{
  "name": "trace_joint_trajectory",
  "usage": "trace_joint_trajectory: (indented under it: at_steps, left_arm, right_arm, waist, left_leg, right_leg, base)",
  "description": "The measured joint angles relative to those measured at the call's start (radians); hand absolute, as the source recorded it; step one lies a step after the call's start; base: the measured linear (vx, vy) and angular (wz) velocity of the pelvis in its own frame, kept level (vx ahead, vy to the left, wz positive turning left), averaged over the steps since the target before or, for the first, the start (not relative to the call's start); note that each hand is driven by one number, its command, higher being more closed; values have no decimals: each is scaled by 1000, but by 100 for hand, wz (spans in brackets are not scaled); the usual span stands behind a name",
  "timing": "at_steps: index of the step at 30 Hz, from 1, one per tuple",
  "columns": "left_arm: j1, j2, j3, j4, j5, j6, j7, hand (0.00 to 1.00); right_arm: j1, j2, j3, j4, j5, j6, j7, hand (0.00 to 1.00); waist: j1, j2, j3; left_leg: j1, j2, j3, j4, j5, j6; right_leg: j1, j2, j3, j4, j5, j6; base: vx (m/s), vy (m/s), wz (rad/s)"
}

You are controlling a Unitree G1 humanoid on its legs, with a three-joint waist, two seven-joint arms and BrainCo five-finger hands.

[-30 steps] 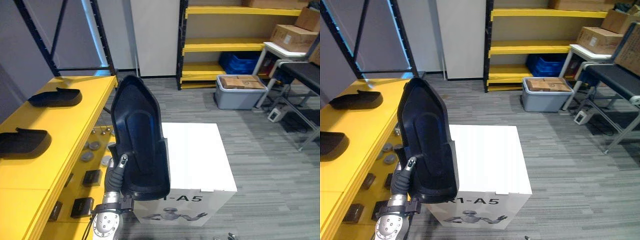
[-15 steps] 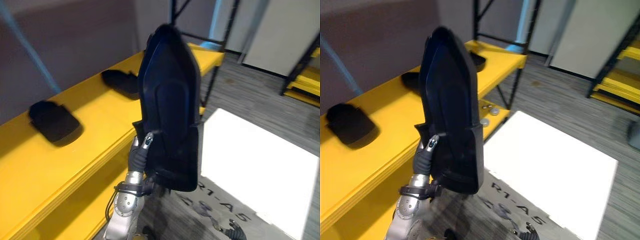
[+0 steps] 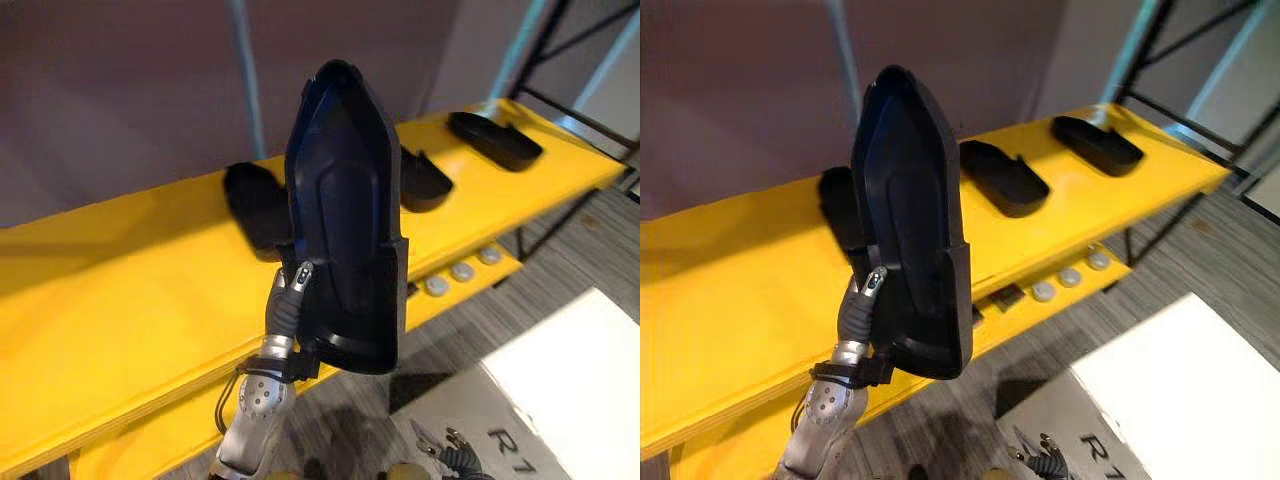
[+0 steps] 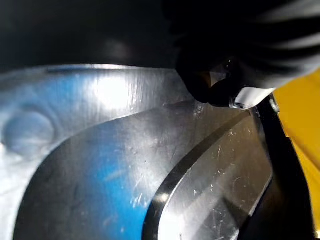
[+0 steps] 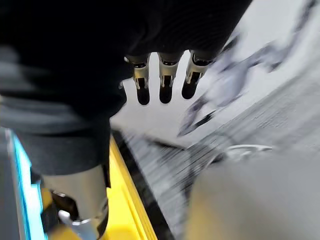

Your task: Walk over and take plastic housings, then place them on the shelf

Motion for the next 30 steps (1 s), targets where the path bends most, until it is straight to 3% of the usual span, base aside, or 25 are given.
trace_joint_trajectory:
  at_steps: [2, 5, 9, 13, 16, 17, 18, 19, 20, 21, 22, 23, 24, 25, 26, 27, 28, 29, 30]
  left_arm:
    - [13, 0, -7, -1, 0, -1, 1, 100]
    - [62, -6, 5, -23, -1, -1, 1, 100]
    - [122, -29, 14, -60, -31, -1, -2, 100]
    - [123, -49, 12, -57, -37, -1, -23, 100]
    - [122, -49, 12, -44, -36, -1, -30, 100]
    - [121, -49, 12, -38, -36, -1, -32, 100]
    - [117, -47, 13, -23, -36, -1, -35, 100]
    - [115, -46, 11, -14, -36, -1, -37, 100]
    - [114, -45, 10, -3, -36, 1, -39, 100]
    - [112, -46, 11, -2, -36, 1, -38, 100]
    - [111, -47, 12, -1, -37, 0, -35, 100]
    - [103, -44, 21, -2, -37, 0, -25, 100]
    - [85, -44, 24, -2, -37, 0, -16, 100]
    - [75, -42, 31, -2, -37, -1, -12, 100]
    - [60, -41, 32, -2, -37, -1, -2, 100]
    - [42, -38, 28, -1, -37, -1, 8, 100]
    - [31, -38, 21, -1, -37, -1, 12, 100]
    - [8, -48, 6, -1, -37, -3, 19, 100]
    - [-11, -45, -3, -2, -38, -12, 26, 100]
  right_arm:
    - [12, 5, 13, -14, 2, 0, -7, 0]
    - [61, 19, 24, -91, 2, 0, -7, 0]
    - [64, 65, 94, -128, -2, -3, 4, 0]
    - [71, 67, 99, -120, -3, -4, 4, 0]
    - [80, 62, 100, -113, -3, -4, 4, 0]
    - [78, 61, 100, -111, -3, -4, 4, 0]
    - [65, 62, 99, -99, -3, -5, 2, 0]
    - [58, 63, 97, -87, -1, -6, 2, 0]
    - [27, 50, 98, -38, -3, -6, -3, 0]
    - [17, 41, 97, -28, -3, -6, -5, 0]
    - [2, 33, 95, -13, -3, -6, -7, 0]
    - [-4, 34, 92, 1, -7, -6, -12, 0]
    - [-10, 33, 85, 13, -11, -5, -16, 0]
    - [-14, 28, 81, 24, -14, -4, -17, 0]
    - [-27, 23, 69, 39, -15, -2, -20, 0]
    - [-36, 13, 66, 42, -24, 0, -26, 0]
    - [-35, 5, 65, 43, -28, 1, -30, 0]
    - [-32, -8, 52, 44, -30, 2, -35, 0]
    - [-38, -13, 42, 57, -30, 3, -39, 0]
  waist:
    - [2, -7, -7]
    - [45, -20, -33]
    - [71, -8, -74]
    - [54, -8, -95]
    - [44, -5, -107]
    - [42, -7, -105]
    - [42, -27, -92]
    - [41, -29, -89]
    - [31, -21, -84]
    - [31, -13, -82]
    - [46, -3, -82]
    - [39, -20, -91]
    - [27, -41, -84]
    - [24, -33, -85]
    - [18, -25, -83]
    - [-2, -23, -79]
    - [-10, -21, -80]
    - [-16, -6, -87]
    - [-18, -10, -93]
  left_leg:
    - [23, -21, -61, -14, 0, -1]
    - [67, -32, -82, -39, -11, -21]
    - [100, 26, -82, -37, -44, -80]
    - [126, 52, -83, -44, -49, -138]
    - [130, 54, -83, -24, -44, -154]
    - [122, 52, -85, 3, -44, -163]
    - [66, 51, -78, 102, -68, -180]
    - [42, 63, -71, 128, -95, -171]
    - [0, 143, -32, 111, -96, -187]
    - [-11, 184, -12, 87, -46, -190]
    - [-29, 193, 11, 99, -27, -178]
    - [-50, 161, 5, 95, -7, -175]
    - [-66, 153, 8, 119, -28, -138]
    - [-77, 184, 27, 157, -54, -111]
    - [-76, 269, 38, 190, -76, -139]
    - [-57, 343, 31, 154, -53, -184]
    - [-42, 368, 23, 107, -14, -208]
    - [-17, 390, -25, 20, 66, -289]
    - [-15, 351, -50, 1, 24, -322]
  right_leg:
    - [-27, 19, 31, -62, 16, 1]
    - [-15, 16, 1, -135, 109, -26]
    - [76, 73, -29, -254, 144, -37]
    - [149, 102, -43, -347, 165, -59]
    - [193, 105, -49, -401, 176, -69]
    - [202, 101, -51, -408, 179, -71]
    - [216, 76, -61, -415, 182, -74]
    - [217, 69, -73, -411, 182, -74]
    - [214, 66, -96, -397, 182, -73]
    - [209, 69, -103, -385, 180, -71]
    - [186, 59, -101, -350, 171, -62]
    - [165, 19, -110, -340, 172, -61]
    - [161, -12, -115, -344, 170, -55]
    - [156, -20, -126, -339, 170, -55]
    - [147, -32, -133, -316, 170, -55]
    - [144, -55, -154, -285, 168, -52]
    - [143, -70, -164, -269, 167, -50]
    - [142, -99, -179, -249, 164, -16]
    - [141, -138, -192, -265, 183, 20]
  base:
    - [282, -57, 116]
    - [240, -86, 56]
    - [252, -123, 7]
    - [196, -106, 0]
    - [119, -44, 5]
    - [62, 20, 23]
    - [27, 36, 28]
    - [16, 26, 50]
    - [-2, 18, 42]
    - [-12, 70, 24]
    - [-27, 174, 11]
    - [-10, 275, 27]
    - [12, 242, 44]
    - [39, 215, 42]
    - [43, 209, 44]
    - [42, 250, 50]
    - [51, 354, 61]
    - [44, 479, 43]
    - [37, 513, 39]
